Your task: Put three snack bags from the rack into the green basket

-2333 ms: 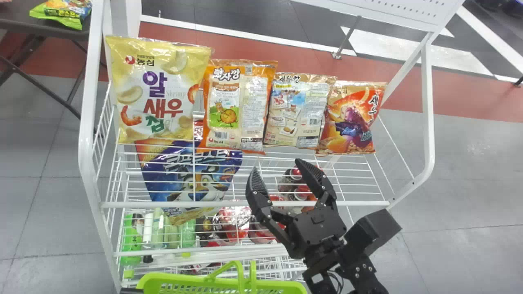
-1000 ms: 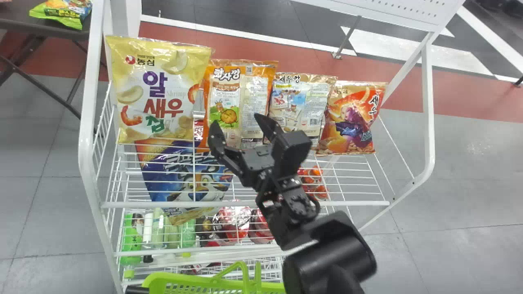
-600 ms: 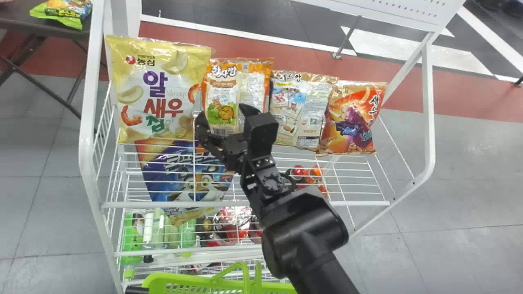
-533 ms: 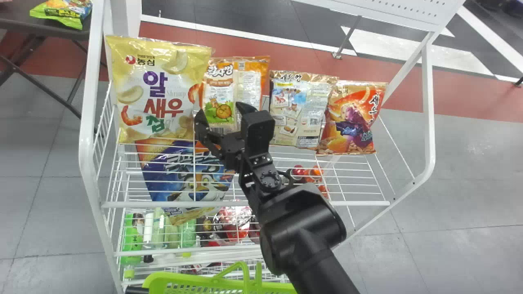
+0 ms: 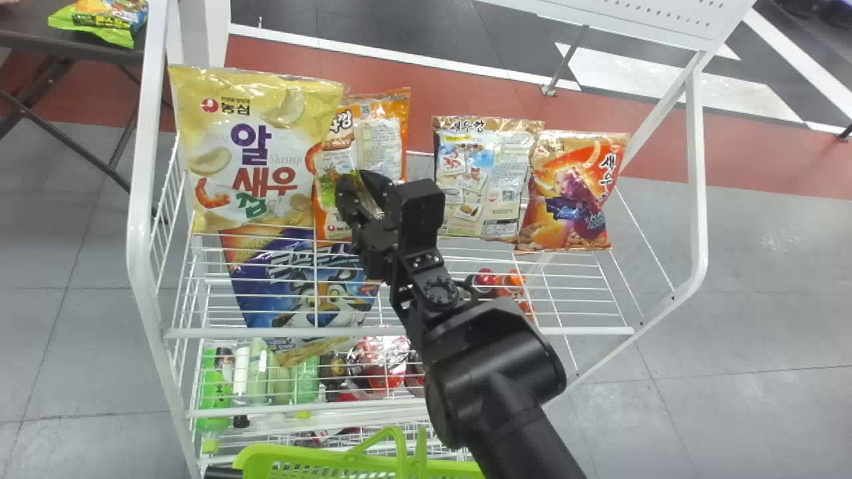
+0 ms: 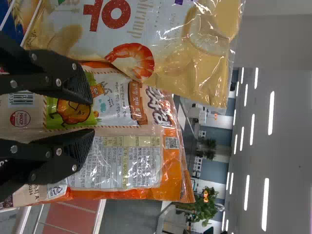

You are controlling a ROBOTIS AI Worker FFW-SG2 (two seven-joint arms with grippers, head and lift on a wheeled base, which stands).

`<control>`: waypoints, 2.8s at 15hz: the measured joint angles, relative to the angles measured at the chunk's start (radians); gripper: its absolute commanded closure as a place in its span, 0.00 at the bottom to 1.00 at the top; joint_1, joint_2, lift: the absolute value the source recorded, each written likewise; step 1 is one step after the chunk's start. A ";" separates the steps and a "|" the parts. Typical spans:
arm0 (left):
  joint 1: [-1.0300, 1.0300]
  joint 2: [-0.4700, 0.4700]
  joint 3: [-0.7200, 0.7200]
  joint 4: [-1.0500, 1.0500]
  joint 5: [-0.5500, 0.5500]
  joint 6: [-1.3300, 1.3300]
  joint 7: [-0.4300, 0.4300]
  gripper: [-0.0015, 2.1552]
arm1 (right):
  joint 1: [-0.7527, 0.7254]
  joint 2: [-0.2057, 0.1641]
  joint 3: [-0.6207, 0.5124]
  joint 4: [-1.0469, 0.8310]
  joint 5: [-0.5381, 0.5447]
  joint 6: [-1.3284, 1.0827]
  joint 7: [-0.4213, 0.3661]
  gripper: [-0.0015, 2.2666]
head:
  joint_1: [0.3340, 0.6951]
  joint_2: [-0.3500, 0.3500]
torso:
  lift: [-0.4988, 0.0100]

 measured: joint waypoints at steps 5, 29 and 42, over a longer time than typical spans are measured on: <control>0.000 0.000 0.000 0.001 0.000 -0.003 -0.004 0.64 | 0.049 -0.001 -0.024 -0.036 -0.001 -0.047 -0.088 0.99 | 1.00 0.00 | 0.98; -0.003 0.000 -0.021 0.000 -0.024 -0.003 0.011 0.64 | 0.234 -0.099 -0.132 -0.449 -0.123 -0.029 -0.020 0.99 | 1.00 0.00 | 0.98; 0.017 0.000 0.060 -0.008 0.007 -0.064 -0.009 0.64 | 0.784 -0.205 -0.383 -0.897 -0.296 0.237 0.151 0.99 | 1.00 0.00 | 0.98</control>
